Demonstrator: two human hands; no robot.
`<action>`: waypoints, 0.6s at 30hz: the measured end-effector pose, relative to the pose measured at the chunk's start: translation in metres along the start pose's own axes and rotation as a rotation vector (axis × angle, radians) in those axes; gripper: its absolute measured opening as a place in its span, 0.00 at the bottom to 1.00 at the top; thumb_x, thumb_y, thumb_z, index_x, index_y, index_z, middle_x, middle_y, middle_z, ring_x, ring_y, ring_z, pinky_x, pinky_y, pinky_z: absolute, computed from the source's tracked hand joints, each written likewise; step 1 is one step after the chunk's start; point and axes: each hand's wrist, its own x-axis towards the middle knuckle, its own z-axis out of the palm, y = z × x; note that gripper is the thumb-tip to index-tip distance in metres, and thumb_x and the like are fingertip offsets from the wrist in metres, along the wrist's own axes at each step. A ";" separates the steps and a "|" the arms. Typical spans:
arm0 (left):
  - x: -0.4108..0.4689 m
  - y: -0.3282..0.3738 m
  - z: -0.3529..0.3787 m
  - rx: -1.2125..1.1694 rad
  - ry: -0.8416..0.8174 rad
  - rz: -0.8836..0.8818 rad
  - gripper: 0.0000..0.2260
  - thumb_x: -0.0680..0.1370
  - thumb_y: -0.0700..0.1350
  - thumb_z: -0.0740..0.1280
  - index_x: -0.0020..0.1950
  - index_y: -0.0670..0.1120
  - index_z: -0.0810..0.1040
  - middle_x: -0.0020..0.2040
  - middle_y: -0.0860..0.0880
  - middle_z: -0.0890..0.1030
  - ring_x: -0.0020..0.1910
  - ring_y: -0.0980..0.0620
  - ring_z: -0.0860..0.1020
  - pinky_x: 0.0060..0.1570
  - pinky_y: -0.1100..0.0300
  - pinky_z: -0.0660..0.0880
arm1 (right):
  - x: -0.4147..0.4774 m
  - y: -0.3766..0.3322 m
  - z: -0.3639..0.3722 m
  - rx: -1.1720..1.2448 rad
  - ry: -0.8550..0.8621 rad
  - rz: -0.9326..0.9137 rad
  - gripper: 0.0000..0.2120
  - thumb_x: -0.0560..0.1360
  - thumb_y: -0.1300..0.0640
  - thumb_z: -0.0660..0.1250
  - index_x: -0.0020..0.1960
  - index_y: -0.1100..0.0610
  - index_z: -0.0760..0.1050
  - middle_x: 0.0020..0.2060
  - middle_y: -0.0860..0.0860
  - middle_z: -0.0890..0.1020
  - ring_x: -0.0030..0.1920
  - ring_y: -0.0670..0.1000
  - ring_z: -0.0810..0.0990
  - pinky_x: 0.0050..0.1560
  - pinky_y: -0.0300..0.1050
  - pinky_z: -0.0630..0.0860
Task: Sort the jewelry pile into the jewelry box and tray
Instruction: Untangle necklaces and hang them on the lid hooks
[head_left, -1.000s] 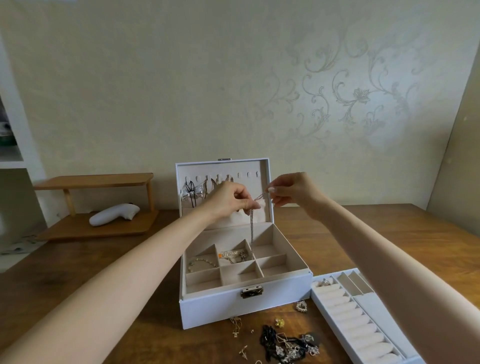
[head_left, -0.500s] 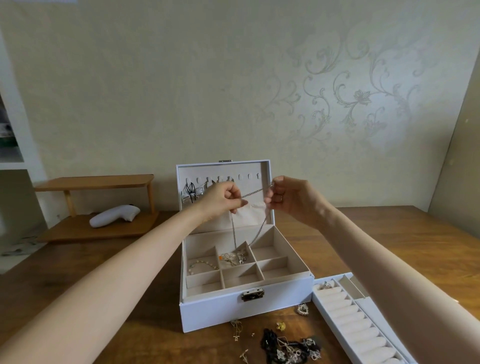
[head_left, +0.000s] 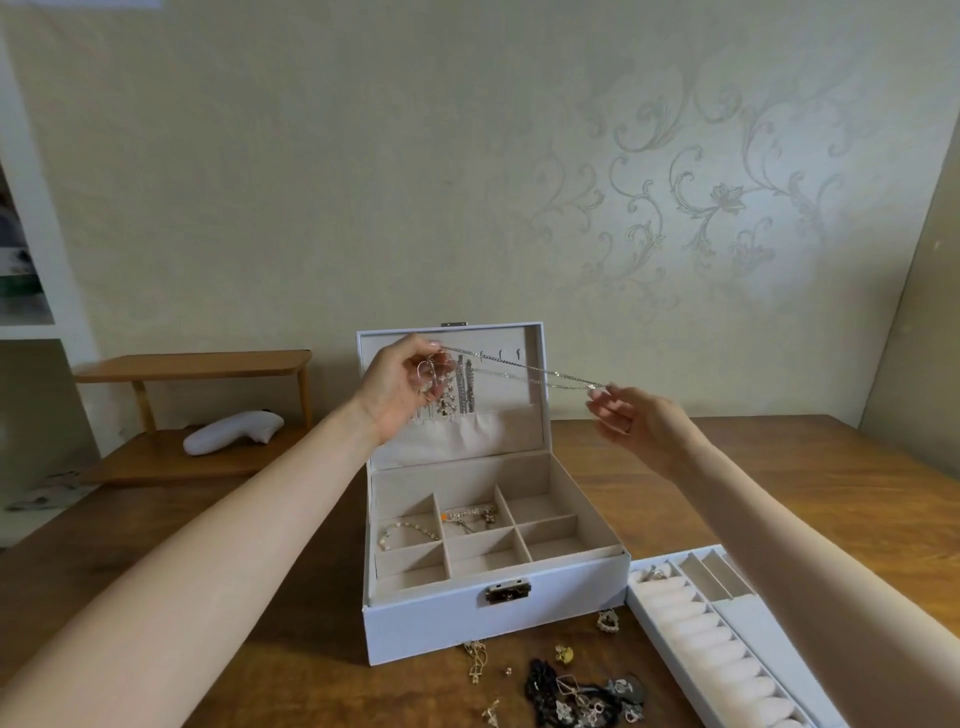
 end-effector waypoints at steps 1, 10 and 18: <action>-0.001 -0.001 0.002 -0.033 -0.011 -0.013 0.09 0.77 0.38 0.59 0.38 0.45 0.73 0.30 0.50 0.79 0.35 0.54 0.78 0.43 0.58 0.70 | -0.001 0.001 0.002 0.049 -0.024 0.005 0.08 0.80 0.62 0.58 0.45 0.60 0.74 0.39 0.53 0.84 0.43 0.50 0.83 0.56 0.48 0.74; -0.004 0.009 0.016 0.049 -0.230 0.042 0.01 0.76 0.43 0.65 0.44 0.48 0.74 0.61 0.50 0.80 0.34 0.57 0.77 0.35 0.67 0.76 | -0.006 0.006 0.010 -0.089 -0.032 0.060 0.09 0.77 0.65 0.57 0.41 0.64 0.74 0.33 0.56 0.83 0.36 0.51 0.83 0.42 0.43 0.81; -0.012 0.004 0.025 0.246 -0.353 0.018 0.15 0.79 0.34 0.58 0.63 0.46 0.74 0.56 0.43 0.82 0.38 0.51 0.82 0.40 0.62 0.80 | -0.012 0.018 0.022 -0.581 -0.097 0.007 0.05 0.75 0.68 0.64 0.42 0.61 0.74 0.36 0.57 0.83 0.35 0.52 0.82 0.41 0.44 0.79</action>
